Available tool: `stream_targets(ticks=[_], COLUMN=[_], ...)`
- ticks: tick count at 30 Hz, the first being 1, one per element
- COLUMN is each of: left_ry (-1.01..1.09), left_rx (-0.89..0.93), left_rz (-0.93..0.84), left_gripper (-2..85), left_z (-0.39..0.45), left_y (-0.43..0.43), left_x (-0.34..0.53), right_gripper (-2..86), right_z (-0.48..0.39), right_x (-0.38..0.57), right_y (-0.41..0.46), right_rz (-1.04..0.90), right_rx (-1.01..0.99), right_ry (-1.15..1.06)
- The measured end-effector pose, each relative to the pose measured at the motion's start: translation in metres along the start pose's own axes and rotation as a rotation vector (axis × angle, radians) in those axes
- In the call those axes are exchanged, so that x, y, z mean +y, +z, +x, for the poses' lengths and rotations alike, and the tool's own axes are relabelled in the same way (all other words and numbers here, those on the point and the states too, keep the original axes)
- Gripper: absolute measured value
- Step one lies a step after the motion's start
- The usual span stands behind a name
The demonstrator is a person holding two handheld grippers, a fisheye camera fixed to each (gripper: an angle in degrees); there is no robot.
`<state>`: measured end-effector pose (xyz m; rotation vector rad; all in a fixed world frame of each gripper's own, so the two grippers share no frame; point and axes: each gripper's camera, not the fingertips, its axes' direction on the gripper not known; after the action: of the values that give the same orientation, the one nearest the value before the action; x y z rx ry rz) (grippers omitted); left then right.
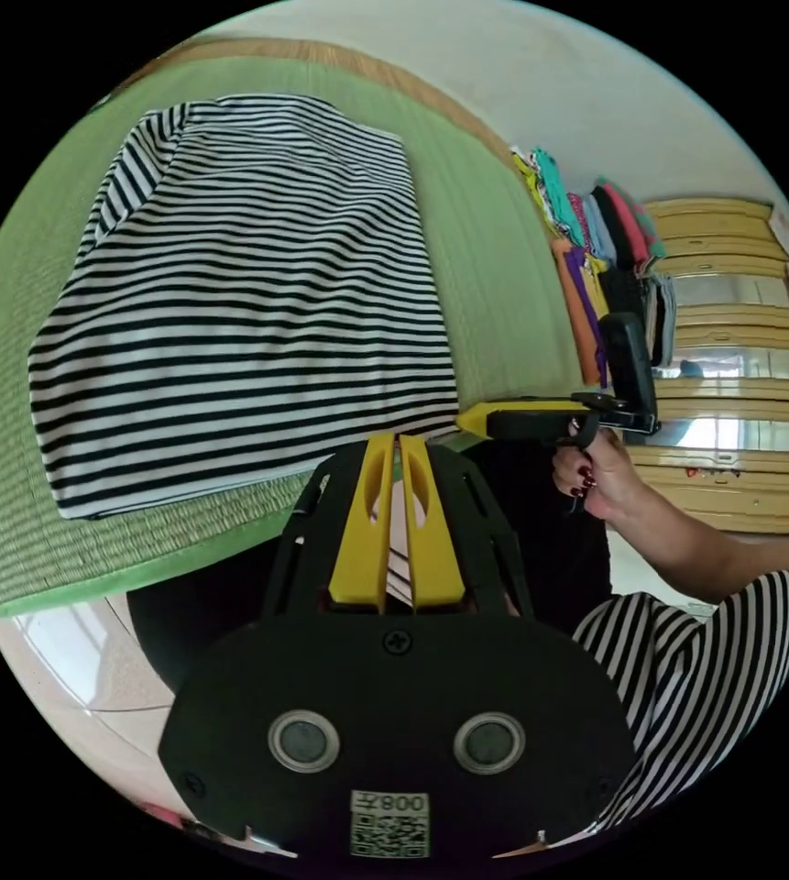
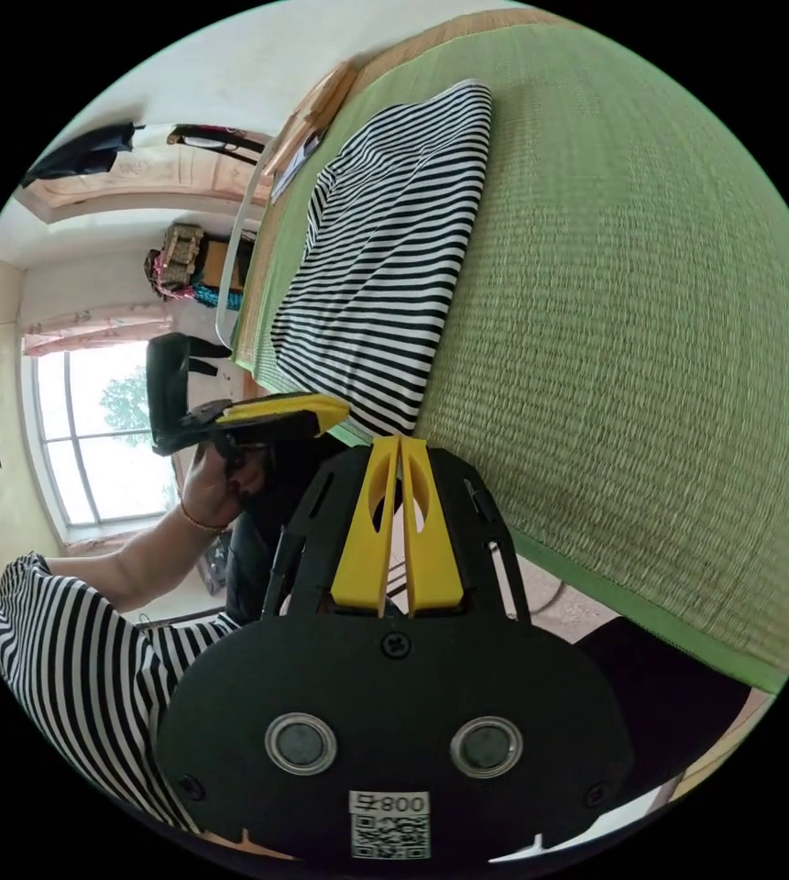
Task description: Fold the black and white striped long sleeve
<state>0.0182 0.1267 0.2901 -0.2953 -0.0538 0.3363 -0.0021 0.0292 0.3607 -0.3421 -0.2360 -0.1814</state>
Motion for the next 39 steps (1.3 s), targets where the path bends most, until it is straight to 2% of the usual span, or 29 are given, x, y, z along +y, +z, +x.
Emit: stream_targets(ticks=[4, 9, 11, 17, 23, 39], left_ry=[0.075, 0.183, 0.209, 0.251, 0.307, 0.306], left_rx=[-0.015, -0.171, -0.237, -0.236, -0.356, -0.282], left_rz=[0.002, -0.097, -0.081, -0.045, -0.087, -0.04], left_gripper=[1.3, 0.9, 0.9, 0.9, 0.5, 0.1], left_z=[0.026, 0.065, 0.074, 0.093, 0.11, 0.1], left_y=[0.017, 0.067, 0.076, 0.09, 0.118, 0.096], left_x=[-0.006, -0.018, -0.017, -0.014, -0.014, 0.011], right_gripper=[0.1, 0.1, 0.2, 1.0, 3.1, 7.2], right_z=[0.006, 0.011, 0.015, 0.031, 0.039, 0.046], right_x=[0.008, 0.012, 0.016, 0.025, 0.025, 0.02], right_y=[-0.01, -0.019, -0.025, -0.042, -0.046, -0.046], right_rz=[0.008, 0.016, 0.02, 0.041, 0.025, 0.016], right_rx=[-0.021, -0.057, -0.058, -0.164, -0.227, -0.364], right_ry=[0.006, 0.016, 0.025, 0.057, 0.074, 0.105])
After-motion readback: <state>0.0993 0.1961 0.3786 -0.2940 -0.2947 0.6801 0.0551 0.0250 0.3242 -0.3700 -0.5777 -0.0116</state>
